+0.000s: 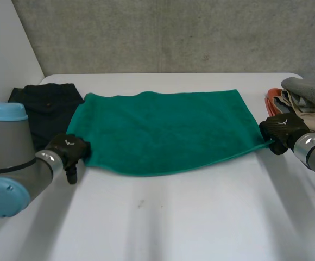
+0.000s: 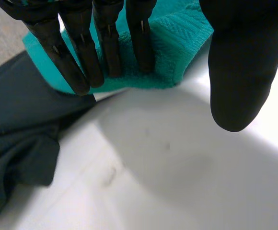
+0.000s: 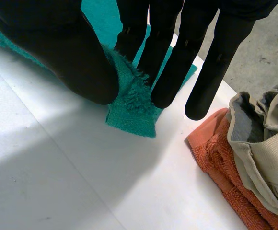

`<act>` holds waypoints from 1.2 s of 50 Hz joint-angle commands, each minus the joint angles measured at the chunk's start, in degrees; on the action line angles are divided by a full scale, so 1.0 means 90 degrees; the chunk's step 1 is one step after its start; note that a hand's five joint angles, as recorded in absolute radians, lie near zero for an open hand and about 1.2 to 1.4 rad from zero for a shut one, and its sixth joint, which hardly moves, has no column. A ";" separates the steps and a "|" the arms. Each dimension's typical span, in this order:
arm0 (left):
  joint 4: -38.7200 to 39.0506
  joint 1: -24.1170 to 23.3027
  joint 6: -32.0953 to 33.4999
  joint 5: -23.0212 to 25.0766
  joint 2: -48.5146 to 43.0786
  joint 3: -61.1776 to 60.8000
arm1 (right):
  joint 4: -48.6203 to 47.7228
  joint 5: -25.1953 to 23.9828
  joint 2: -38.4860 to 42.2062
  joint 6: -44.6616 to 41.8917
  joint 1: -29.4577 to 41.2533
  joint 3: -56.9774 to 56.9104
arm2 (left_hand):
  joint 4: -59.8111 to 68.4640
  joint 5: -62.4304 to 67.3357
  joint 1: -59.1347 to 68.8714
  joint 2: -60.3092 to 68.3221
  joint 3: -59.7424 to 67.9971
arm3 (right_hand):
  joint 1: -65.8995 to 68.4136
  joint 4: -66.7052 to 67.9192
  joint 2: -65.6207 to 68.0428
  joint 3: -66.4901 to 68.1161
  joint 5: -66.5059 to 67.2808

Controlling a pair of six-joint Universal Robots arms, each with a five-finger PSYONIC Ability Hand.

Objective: Fold the laundry.

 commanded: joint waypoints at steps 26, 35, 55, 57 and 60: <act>-0.0330 -0.0808 0.0597 -0.0858 -0.2173 0.3517 | -0.0029 -0.0001 -0.0010 -0.0102 -0.0098 0.0101 | 0.1682 0.1696 0.1537 0.1602 0.1623 | 0.1719 0.1280 0.1439 0.1322 0.1376; -0.0379 -0.0798 0.0597 -0.0741 -0.2066 0.3323 | -0.0029 -0.0030 0.0000 -0.0102 -0.0147 0.0091 | 0.5486 0.5500 0.5341 0.5407 0.5428 | 0.1719 0.1280 0.1439 0.1322 0.1376; -0.1325 0.0032 0.0606 0.0225 0.0775 0.0237 | 0.4569 -0.0558 -0.1025 -0.3342 -0.1308 -0.0026 | 0.5868 0.5882 0.5723 0.5788 0.5809 | 0.1719 0.1280 0.1439 0.1322 0.1376; -0.1744 0.0187 0.0723 0.0361 0.0912 -0.0065 | 0.5366 -0.0441 -0.1055 -0.4334 -0.1455 -0.0036 | 0.5868 0.5882 0.5723 0.5788 0.5809 | 0.1719 0.1280 0.1439 0.1322 0.1376; -0.2078 0.0325 0.0802 0.0499 0.0962 -0.0290 | 0.5557 -0.0255 -0.1025 -0.4662 -0.1446 -0.0036 | 0.5868 0.5882 0.5723 0.5788 0.5809 | 0.1719 0.1280 0.1439 0.1322 0.1376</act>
